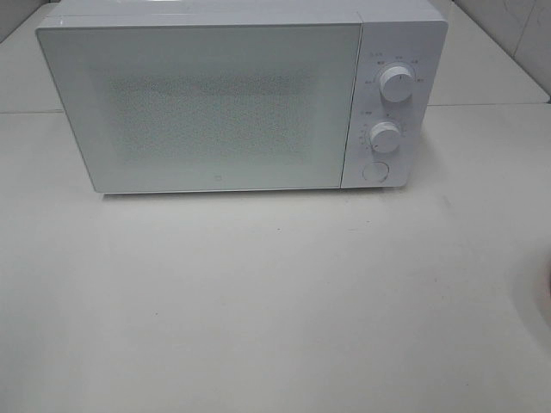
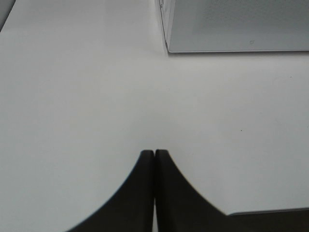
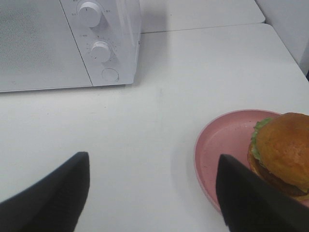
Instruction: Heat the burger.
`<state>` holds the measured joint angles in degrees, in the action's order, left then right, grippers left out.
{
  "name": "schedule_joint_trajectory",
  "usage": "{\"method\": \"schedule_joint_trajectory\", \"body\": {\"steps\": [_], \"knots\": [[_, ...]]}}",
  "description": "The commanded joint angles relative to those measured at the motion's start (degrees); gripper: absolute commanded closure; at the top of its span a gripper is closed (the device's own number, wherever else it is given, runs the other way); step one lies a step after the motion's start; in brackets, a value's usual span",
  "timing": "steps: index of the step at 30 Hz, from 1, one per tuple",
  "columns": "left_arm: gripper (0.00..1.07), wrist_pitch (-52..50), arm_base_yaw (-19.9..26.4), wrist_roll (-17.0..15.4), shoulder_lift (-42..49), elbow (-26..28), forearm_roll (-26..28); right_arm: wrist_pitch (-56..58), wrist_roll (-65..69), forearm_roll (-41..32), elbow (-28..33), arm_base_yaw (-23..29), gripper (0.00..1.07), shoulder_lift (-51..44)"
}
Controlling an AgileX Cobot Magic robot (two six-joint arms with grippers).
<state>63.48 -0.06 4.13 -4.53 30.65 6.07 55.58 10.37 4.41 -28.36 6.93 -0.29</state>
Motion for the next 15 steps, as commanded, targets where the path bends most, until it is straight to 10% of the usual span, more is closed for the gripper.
{"method": "schedule_joint_trajectory", "body": {"steps": [1,8,15], "knots": [[1.07,0.1,0.1,-0.5,1.9,0.2,1.1,-0.5,-0.1,-0.2,0.1,-0.2,0.37,-1.4],[1.07,0.1,0.1,-0.9,6.3,0.2,1.5,-0.5,-0.1,-0.2,0.1,-0.2,0.37,-1.4],[0.78,-1.5,0.1,-0.6,6.0,-0.7,-0.3,-0.5,-0.1,-0.2,0.1,-0.2,0.37,-1.4]]}}
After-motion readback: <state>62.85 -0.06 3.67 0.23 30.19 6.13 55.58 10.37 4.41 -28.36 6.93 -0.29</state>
